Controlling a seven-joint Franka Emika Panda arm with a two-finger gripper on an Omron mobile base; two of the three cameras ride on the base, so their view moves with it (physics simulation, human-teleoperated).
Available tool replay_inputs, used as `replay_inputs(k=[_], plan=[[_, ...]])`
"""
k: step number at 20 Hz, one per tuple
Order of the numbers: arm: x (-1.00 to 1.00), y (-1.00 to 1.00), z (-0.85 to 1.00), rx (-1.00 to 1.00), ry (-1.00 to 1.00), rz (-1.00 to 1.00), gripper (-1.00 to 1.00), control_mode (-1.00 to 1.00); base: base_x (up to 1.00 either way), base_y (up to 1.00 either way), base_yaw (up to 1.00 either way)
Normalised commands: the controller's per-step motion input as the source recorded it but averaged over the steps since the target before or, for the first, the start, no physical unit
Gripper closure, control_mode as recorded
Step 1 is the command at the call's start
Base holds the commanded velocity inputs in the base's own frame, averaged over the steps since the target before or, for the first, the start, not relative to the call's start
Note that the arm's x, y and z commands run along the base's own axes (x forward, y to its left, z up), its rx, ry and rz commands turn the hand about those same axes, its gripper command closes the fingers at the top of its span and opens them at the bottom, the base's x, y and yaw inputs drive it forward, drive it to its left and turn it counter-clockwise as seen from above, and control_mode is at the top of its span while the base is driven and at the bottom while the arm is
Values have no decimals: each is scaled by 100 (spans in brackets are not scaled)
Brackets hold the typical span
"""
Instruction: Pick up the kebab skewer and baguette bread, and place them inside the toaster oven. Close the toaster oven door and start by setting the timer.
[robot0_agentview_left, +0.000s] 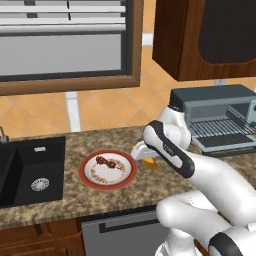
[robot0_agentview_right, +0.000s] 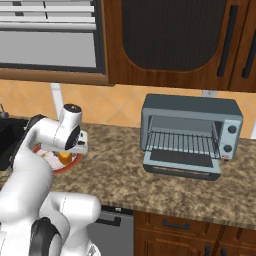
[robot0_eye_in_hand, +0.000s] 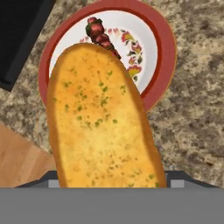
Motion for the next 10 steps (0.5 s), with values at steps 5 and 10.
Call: replay_inputs(k=[5, 10], plan=[[11, -100, 32, 0, 0, -2, 100, -100, 0, 0, 0], [37, -100, 29, 0, 0, 0, 100, -100, 0, 0, 0]])
